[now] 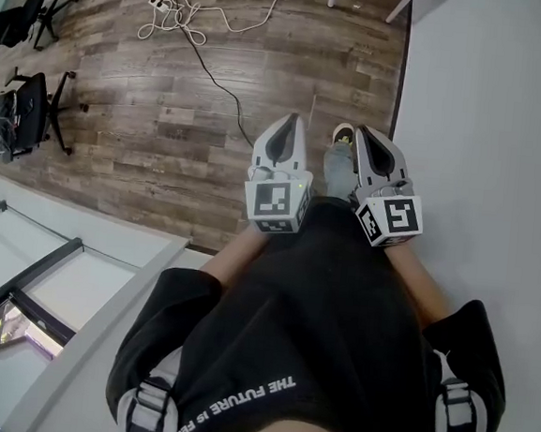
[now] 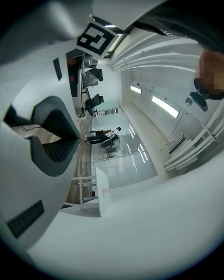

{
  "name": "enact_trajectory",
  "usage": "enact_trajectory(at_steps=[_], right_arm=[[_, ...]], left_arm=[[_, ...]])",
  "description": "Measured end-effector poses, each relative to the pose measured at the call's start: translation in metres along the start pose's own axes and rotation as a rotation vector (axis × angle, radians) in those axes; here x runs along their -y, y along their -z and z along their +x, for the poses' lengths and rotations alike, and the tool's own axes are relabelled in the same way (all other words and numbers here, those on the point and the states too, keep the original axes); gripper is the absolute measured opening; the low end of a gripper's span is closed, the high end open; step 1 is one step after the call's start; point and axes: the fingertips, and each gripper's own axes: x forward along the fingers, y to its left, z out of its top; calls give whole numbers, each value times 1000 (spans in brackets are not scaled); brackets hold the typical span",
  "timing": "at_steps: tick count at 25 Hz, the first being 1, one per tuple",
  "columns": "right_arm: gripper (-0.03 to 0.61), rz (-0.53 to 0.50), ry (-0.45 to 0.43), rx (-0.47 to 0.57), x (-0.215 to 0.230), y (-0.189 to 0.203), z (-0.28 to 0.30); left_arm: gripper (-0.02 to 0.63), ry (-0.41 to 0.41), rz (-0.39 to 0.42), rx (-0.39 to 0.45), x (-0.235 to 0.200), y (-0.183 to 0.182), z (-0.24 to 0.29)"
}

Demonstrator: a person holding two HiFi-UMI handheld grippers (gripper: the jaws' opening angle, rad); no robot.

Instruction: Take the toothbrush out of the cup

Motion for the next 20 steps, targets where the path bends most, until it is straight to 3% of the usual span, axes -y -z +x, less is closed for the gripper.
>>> enact_trajectory(at_steps=[20], right_arm=[[14,69,29,62,212,-53,82]], left_arm=[[6,5,165,-19,72,-73,200]])
